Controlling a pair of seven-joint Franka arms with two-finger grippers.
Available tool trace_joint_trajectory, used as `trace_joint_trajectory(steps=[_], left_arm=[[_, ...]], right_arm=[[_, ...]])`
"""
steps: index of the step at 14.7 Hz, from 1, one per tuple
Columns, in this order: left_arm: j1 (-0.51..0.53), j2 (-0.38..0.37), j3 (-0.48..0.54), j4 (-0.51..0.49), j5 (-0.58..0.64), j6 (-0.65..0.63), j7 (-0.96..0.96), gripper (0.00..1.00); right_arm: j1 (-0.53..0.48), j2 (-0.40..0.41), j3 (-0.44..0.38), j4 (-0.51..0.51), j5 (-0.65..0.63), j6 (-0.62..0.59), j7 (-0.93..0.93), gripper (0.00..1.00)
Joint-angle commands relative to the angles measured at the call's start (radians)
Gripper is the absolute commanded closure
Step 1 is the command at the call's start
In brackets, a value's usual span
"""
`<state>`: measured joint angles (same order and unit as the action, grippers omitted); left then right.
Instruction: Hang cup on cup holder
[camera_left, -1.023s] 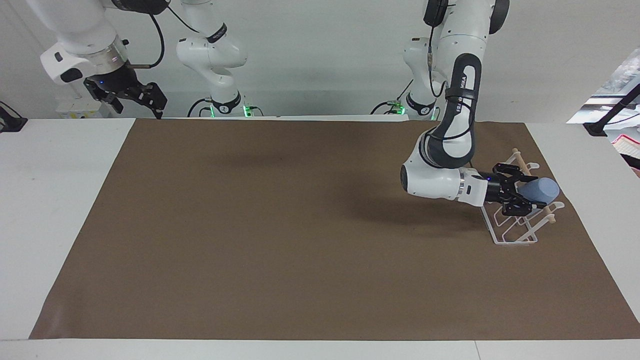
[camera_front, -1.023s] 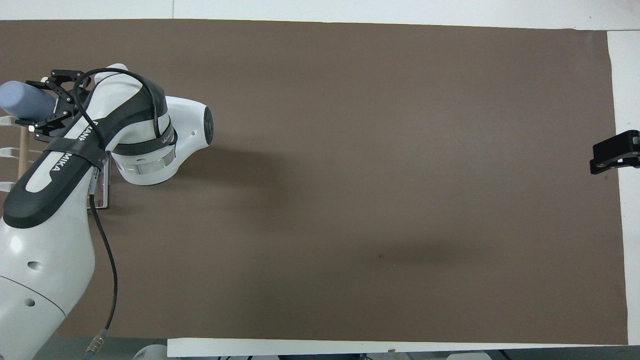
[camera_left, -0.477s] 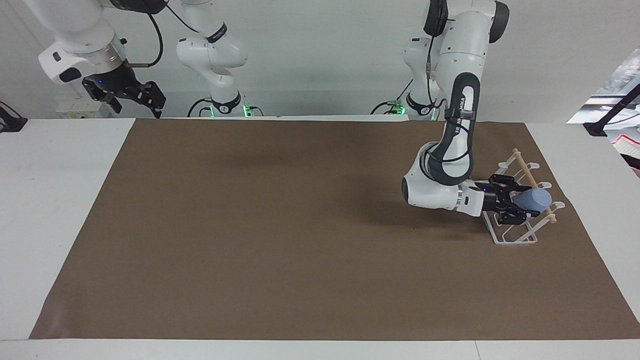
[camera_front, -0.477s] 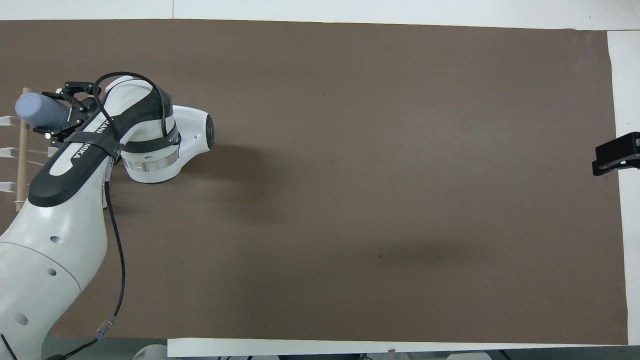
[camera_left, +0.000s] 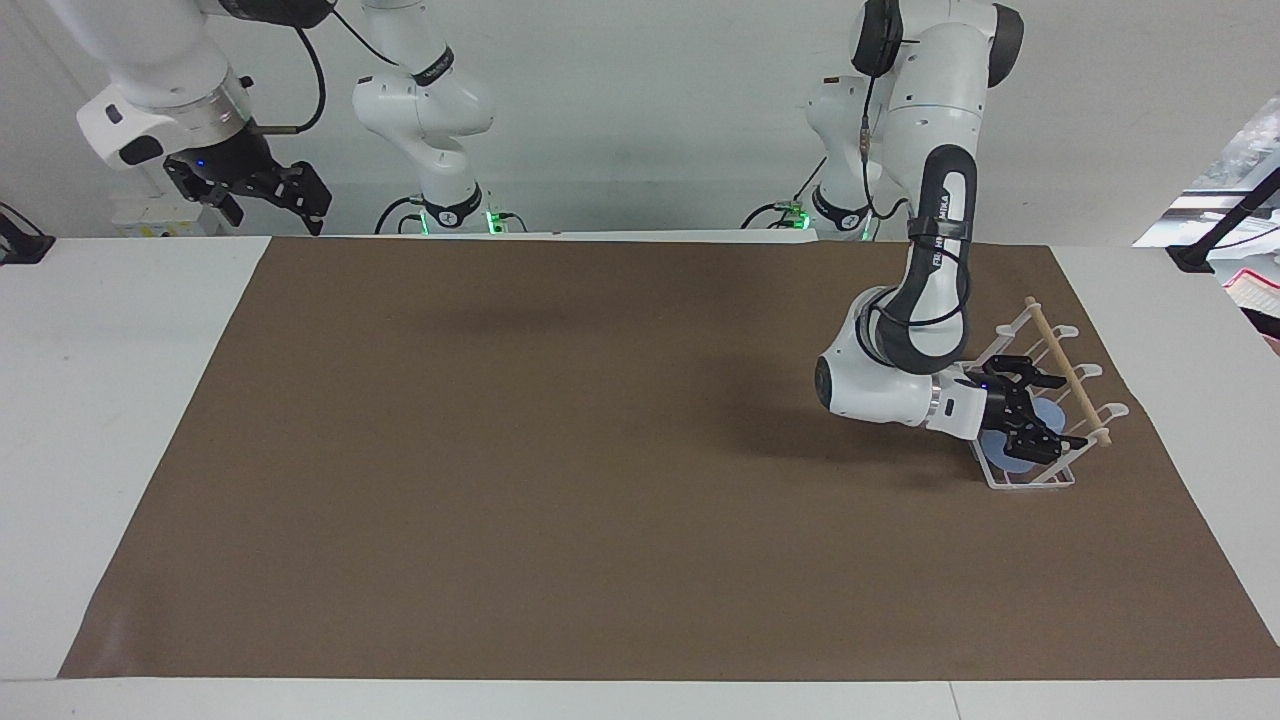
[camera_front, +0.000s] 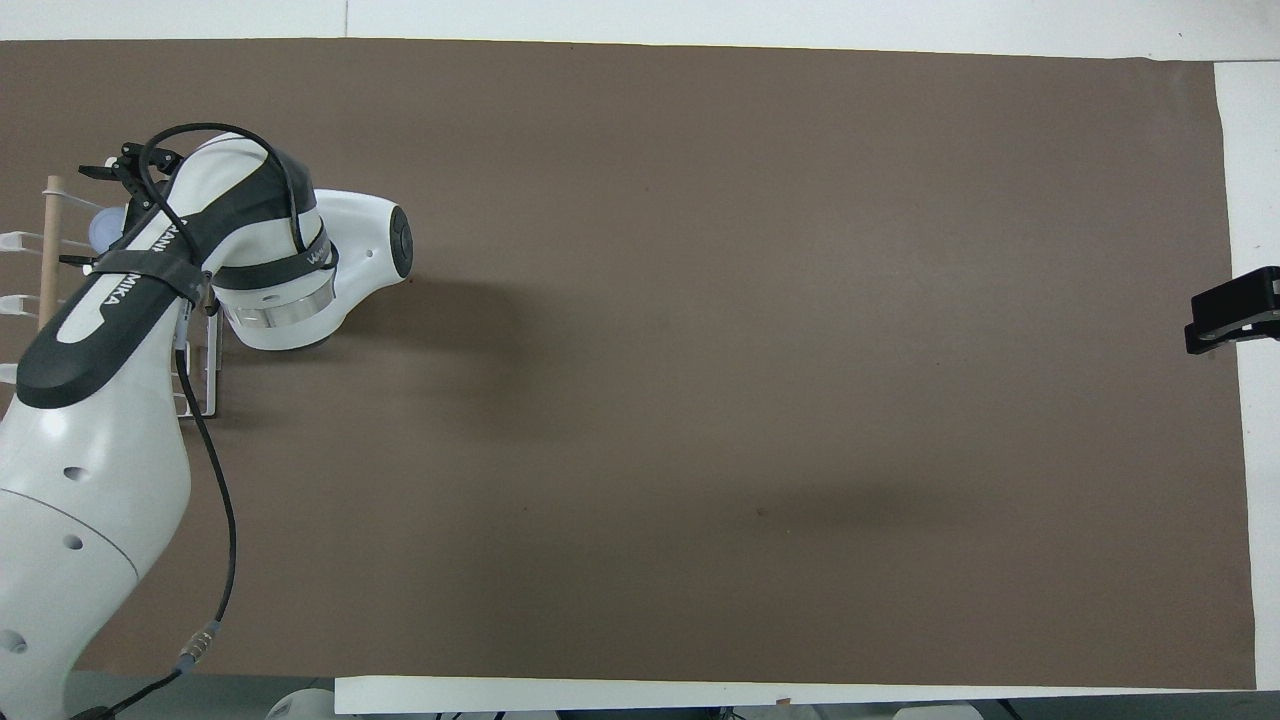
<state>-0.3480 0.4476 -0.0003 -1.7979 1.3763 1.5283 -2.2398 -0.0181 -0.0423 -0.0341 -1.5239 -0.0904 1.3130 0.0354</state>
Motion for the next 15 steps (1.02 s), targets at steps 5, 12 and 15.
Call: trace_joint_trajectory(steps=[5,12,15], left_arm=[[0.059,-0.211,-0.003,0.042,-0.236,0.087,0.349,0.00],[0.172,-0.337,-0.001,0.026,-0.756,0.213,1.033,0.00],[0.216,-0.388,0.008,0.029,-1.026,0.217,1.354,0.00]], right_arm=[[-0.014,-0.002,0.010,0.007,0.001,-0.018,-0.026,0.01],[-0.014,-0.002,0.010,0.005,0.005,-0.018,-0.026,0.01],[-0.014,-0.002,0.010,0.005,0.005,-0.018,-0.025,0.01]])
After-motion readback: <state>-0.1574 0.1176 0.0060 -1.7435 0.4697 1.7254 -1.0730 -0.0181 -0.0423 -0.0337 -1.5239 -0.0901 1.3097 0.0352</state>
